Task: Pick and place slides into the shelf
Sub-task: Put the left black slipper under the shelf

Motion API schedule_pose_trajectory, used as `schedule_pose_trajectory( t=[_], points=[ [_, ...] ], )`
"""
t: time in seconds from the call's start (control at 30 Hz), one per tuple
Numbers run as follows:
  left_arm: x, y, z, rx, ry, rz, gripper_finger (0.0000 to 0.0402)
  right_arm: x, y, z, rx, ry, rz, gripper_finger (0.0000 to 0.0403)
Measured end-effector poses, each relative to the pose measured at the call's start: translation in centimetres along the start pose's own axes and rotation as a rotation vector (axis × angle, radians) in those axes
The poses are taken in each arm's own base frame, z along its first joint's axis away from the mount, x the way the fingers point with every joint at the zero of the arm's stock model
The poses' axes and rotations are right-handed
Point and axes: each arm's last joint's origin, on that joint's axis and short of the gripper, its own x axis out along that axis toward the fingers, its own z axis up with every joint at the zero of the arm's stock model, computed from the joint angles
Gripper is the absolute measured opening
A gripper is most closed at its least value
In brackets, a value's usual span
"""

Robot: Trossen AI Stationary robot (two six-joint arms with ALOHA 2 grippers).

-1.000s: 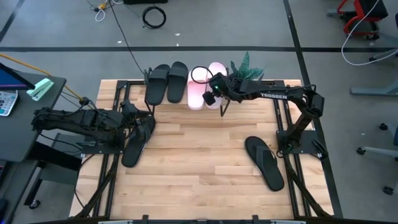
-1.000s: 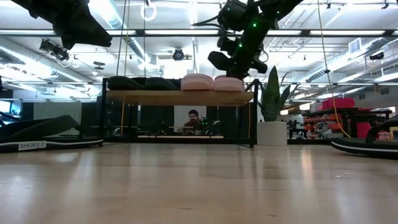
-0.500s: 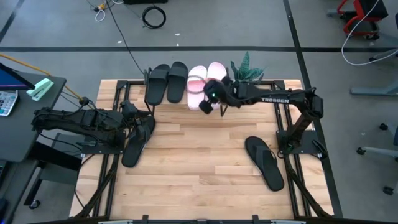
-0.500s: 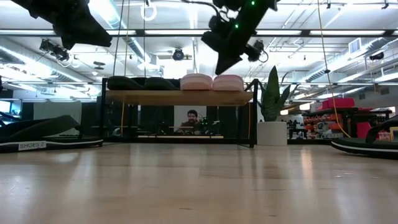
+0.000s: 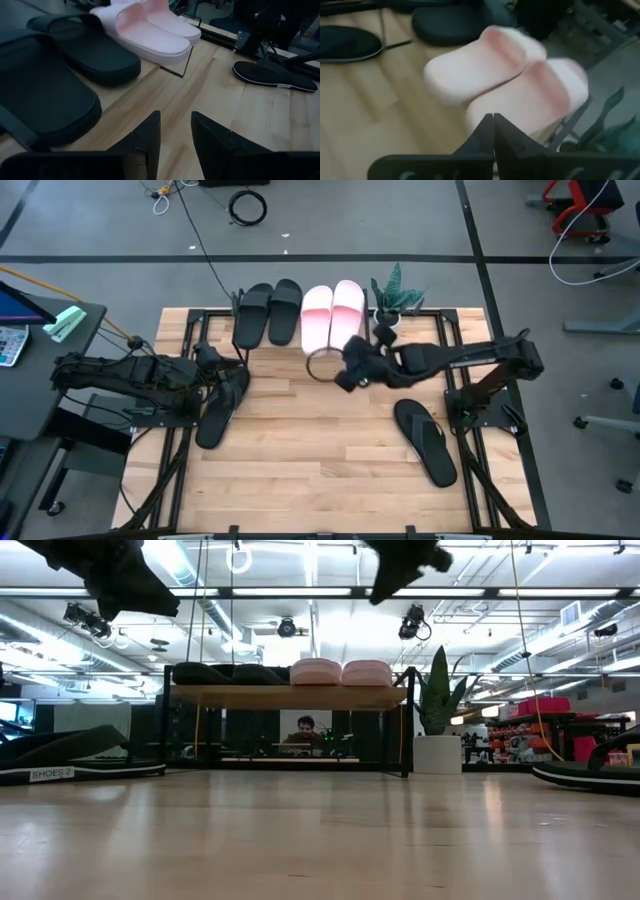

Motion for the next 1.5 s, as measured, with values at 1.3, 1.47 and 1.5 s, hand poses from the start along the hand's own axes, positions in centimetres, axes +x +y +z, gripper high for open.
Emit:
schedule_pose_trajectory(
  t=[1.3, 1.47, 1.5],
  points=[
    [4.6, -2.2, -6.8, 0.408, 0.9, 0.019, 0.0076, -4.9, 5.7, -4.5, -0.149, -0.021, 0.098, 0.0004],
    [4.0, -3.0, -4.0, 0.403, 0.844, 0.039, 0.008, -4.9, 5.7, -4.5, -0.149, -0.021, 0.098, 0.0007],
    [3.8, -2.9, -3.4, 0.409, 0.837, 0.066, 0.008, -4.9, 5.7, -4.5, -0.149, -0.021, 0.098, 0.0007]
  ],
)
